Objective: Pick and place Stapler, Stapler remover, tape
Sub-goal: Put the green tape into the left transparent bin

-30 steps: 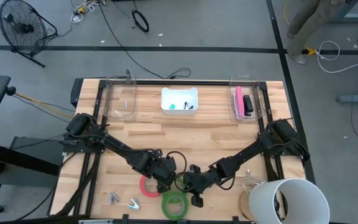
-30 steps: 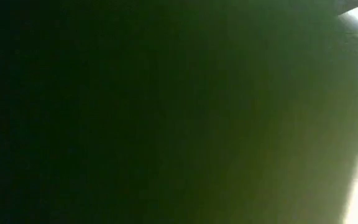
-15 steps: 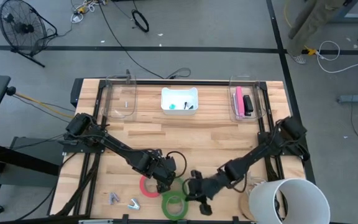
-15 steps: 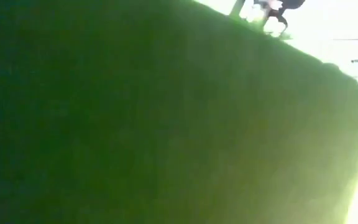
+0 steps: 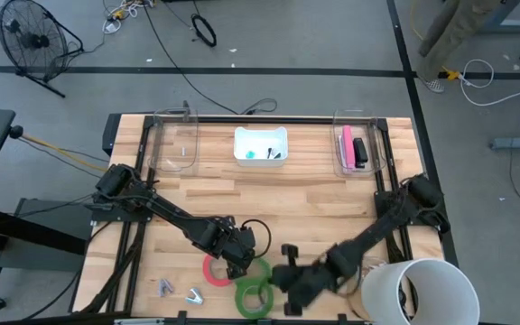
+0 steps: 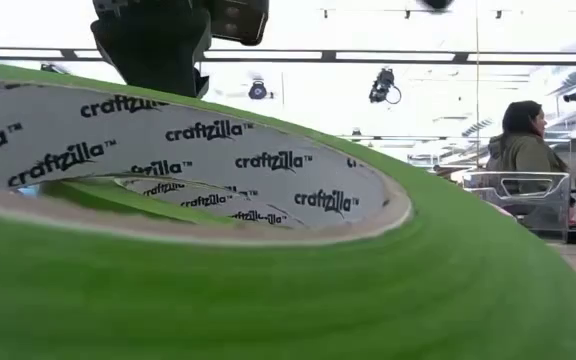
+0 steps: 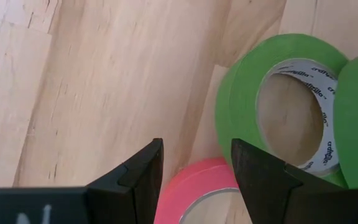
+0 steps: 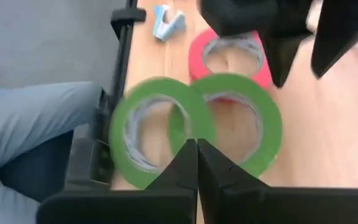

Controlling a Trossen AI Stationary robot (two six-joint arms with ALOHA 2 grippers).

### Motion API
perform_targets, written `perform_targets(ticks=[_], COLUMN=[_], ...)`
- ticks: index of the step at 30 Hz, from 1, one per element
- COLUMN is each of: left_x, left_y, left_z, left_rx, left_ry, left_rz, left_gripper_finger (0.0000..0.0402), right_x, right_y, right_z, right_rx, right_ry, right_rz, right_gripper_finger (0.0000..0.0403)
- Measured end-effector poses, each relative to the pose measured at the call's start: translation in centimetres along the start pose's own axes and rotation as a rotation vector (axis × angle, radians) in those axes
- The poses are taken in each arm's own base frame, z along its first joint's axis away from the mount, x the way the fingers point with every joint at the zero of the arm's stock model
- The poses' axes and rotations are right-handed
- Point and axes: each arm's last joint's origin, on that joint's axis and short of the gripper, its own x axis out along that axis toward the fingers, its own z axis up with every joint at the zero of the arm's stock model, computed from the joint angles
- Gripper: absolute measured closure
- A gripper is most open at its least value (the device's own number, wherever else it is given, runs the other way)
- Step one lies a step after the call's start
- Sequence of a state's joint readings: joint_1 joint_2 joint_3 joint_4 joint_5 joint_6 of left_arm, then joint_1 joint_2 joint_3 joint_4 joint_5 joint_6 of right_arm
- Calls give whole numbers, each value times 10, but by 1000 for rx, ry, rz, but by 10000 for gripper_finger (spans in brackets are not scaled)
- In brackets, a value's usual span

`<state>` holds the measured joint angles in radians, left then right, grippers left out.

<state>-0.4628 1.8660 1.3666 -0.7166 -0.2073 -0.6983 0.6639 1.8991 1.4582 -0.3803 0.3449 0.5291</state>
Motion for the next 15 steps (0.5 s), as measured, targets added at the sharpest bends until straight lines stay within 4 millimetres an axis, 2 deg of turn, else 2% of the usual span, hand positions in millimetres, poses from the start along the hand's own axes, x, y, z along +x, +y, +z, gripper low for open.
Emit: perform_targets(ticks=[3, 6, 10, 15], left_x=[0, 0, 0, 0], left_y=[1, 2, 2, 4], left_z=[0, -2, -4, -6], left_rx=[4, 7, 15, 21], left_ry=[6, 18, 29, 46], left_rz=[7, 18, 33, 52], left_gripper_finger=[209, 209, 209, 209], right_x=[-11, 7, 41, 56], right_y=[24, 42, 44, 35], right_z=[16, 19, 14, 23], right_rx=[-32, -106, -184, -195], right_ry=[21, 76, 210, 284], right_rz=[-74, -101, -251, -307], right_gripper_finger=[402, 402, 403, 403])
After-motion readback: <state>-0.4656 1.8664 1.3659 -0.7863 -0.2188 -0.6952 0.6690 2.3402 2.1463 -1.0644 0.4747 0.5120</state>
